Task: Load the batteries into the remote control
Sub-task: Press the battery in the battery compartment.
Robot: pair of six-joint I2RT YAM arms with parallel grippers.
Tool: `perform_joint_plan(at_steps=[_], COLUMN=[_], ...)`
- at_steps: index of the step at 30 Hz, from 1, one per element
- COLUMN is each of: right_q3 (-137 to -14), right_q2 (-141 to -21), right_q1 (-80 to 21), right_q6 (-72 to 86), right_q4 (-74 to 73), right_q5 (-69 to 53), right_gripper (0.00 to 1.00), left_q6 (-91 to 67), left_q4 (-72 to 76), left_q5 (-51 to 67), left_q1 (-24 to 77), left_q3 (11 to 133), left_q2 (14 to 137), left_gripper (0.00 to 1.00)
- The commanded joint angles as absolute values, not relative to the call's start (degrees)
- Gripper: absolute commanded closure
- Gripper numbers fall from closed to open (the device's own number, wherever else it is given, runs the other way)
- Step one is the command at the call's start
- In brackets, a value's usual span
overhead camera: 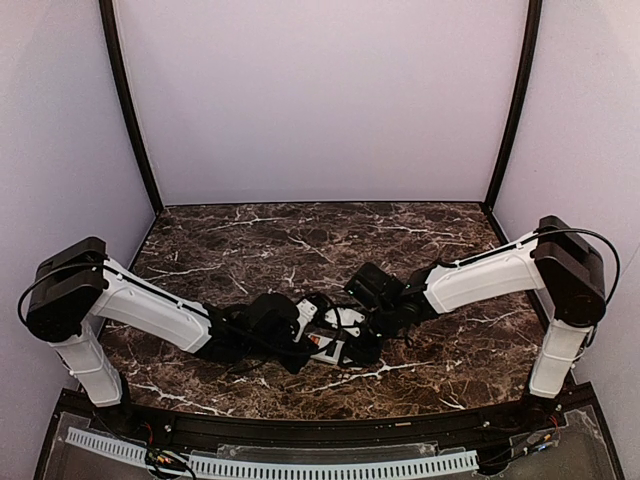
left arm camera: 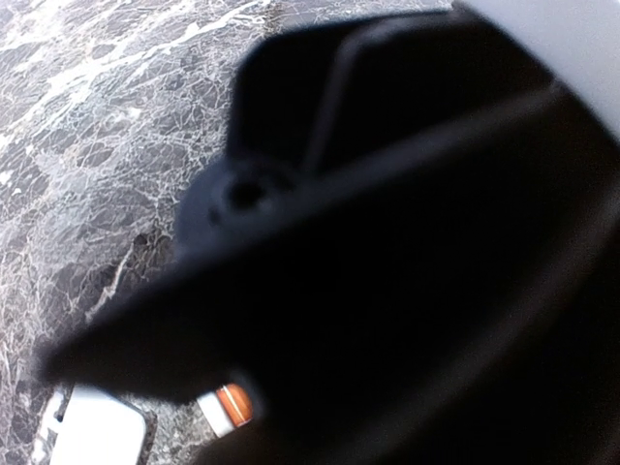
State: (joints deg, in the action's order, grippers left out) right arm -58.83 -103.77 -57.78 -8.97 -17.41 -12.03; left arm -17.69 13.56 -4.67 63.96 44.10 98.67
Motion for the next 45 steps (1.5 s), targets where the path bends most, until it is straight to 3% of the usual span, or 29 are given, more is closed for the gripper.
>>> perform_joint_plan(at_steps=[1,15,30,45], right_q3=[-57.4,-56.8,-58.2,-57.9], right_q2=[-105.9,-105.1,-107.0,-106.5], right_q1=[-58.1,-58.1,-58.1,-58.1], right_q6=[-7.3,-7.7,-5.6,-5.4], right_q4=[-19.8,-19.4,-19.8,-19.4], right_q5=[-12.5,-12.1,-10.3,-9.7], right_gripper=[0.97,0.98,0.97,0.97], left_q6=[-17.2,-19.8,-14.7,-13.4], left_q4=[2.0,0.9,10.5,11.6], left_q5=[-1.2,-0.4,-4.5,-8.9], left_q1=[64.5,62.6,64.2,64.5], left_q3=[40.8,41.0,37.5,44.2], left_q2=[101.5,105.8,88.7,97.3], left_gripper=[1.00,1.00,0.92,0.92])
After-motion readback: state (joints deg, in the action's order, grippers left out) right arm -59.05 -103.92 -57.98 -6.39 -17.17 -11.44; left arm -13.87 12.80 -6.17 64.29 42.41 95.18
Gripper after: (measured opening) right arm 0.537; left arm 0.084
